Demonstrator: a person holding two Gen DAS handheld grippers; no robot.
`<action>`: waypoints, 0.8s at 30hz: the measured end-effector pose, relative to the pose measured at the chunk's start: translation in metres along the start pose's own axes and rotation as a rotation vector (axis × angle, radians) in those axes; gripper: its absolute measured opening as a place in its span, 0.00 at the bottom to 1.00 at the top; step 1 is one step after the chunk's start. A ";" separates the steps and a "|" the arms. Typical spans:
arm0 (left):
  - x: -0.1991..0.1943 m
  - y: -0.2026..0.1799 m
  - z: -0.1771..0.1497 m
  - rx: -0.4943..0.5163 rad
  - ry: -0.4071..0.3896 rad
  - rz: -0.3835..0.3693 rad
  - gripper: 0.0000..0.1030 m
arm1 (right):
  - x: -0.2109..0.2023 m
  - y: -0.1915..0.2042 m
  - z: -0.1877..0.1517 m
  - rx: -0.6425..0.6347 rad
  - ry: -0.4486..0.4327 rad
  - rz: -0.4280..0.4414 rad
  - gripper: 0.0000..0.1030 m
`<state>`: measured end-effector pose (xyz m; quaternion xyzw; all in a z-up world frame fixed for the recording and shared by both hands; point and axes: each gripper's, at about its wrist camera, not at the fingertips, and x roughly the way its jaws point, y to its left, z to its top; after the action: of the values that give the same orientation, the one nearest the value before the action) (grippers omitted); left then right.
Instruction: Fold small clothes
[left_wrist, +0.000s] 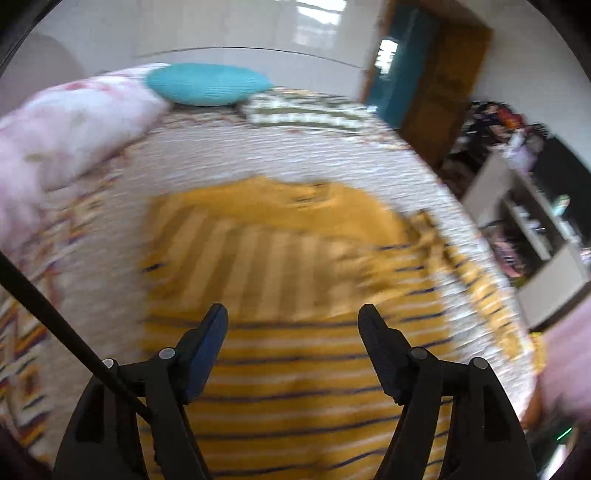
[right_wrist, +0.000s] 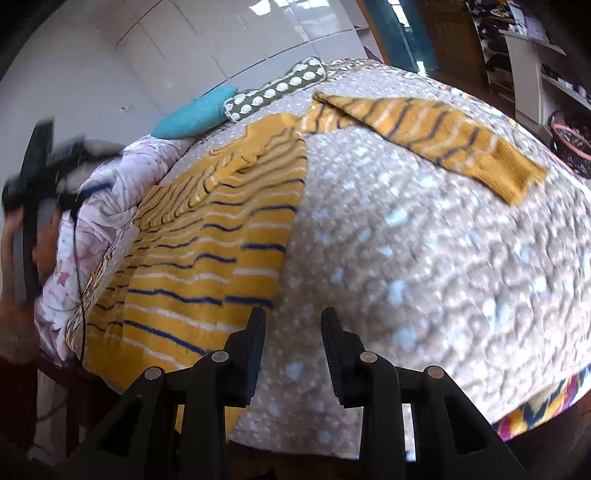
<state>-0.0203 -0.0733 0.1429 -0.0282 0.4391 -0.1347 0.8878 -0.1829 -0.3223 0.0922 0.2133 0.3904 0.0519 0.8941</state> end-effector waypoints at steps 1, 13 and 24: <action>-0.003 0.016 -0.011 -0.009 -0.002 0.037 0.70 | 0.002 0.010 0.009 -0.028 -0.007 0.007 0.33; 0.051 0.129 -0.101 -0.202 0.008 0.091 0.74 | 0.140 0.068 0.149 -0.071 0.040 0.000 0.49; 0.056 0.117 -0.116 -0.119 -0.111 0.163 0.78 | 0.200 0.075 0.191 -0.186 0.140 -0.142 0.12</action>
<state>-0.0541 0.0323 0.0084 -0.0526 0.3975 -0.0338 0.9155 0.0979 -0.2675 0.1046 0.0970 0.4595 0.0393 0.8820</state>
